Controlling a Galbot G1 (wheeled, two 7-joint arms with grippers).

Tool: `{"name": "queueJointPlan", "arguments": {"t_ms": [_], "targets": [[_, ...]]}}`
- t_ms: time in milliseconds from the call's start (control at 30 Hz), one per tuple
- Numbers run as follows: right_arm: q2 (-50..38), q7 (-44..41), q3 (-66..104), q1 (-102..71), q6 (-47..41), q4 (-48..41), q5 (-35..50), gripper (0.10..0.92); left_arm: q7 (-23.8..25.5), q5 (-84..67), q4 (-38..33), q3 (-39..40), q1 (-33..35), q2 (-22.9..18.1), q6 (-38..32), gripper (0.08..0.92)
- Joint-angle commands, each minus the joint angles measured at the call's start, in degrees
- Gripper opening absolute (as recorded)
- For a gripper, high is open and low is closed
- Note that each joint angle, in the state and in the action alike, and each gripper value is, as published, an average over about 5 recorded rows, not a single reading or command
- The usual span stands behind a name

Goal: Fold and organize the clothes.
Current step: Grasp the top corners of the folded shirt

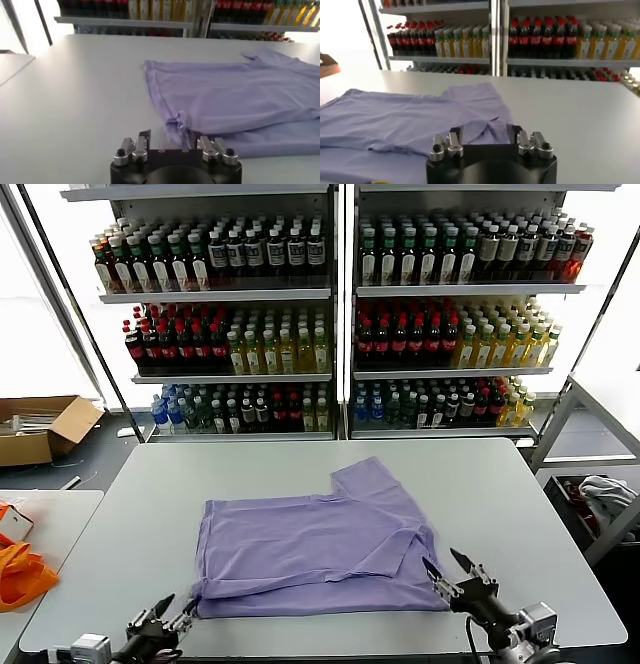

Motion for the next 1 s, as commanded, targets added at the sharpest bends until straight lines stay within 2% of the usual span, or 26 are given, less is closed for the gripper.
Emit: {"name": "queueJointPlan", "arguments": {"t_ms": [33, 233, 333, 433, 600, 1000], "targets": [[0.9, -8.0, -2.5, 18.7, -3.0, -10.2, 0.7, 0.789, 0.5, -4.1, 2.6, -2.2, -9.2, 4.8, -0.6, 0.609], [2.5, -10.5, -14.2, 38.8, -8.7, -23.3, 0.6, 0.822, 1.8, -4.4, 12.7, 3.5, -22.5, 9.5, -0.6, 0.773], [4.0, -10.5, -18.8, 46.1, -9.6, -30.0, 0.5, 0.823, 2.2, -5.5, 18.0, 6.3, -28.1, 13.3, -0.6, 0.814], [6.4, -10.9, -22.9, 53.2, -10.1, -38.1, 0.3, 0.823, 2.3, -6.4, 23.4, 10.1, -33.2, 15.4, -0.6, 0.821], [11.4, -11.6, -25.4, 59.3, -11.8, -46.2, -0.9, 0.823, 2.2, -5.7, 30.9, 15.0, -39.6, 15.4, -0.6, 0.823], [15.6, -14.1, -33.9, 68.0, -12.6, -63.4, -3.9, 0.823, 3.6, -4.1, 40.5, 21.7, -47.1, 15.1, -0.6, 0.823]]}}
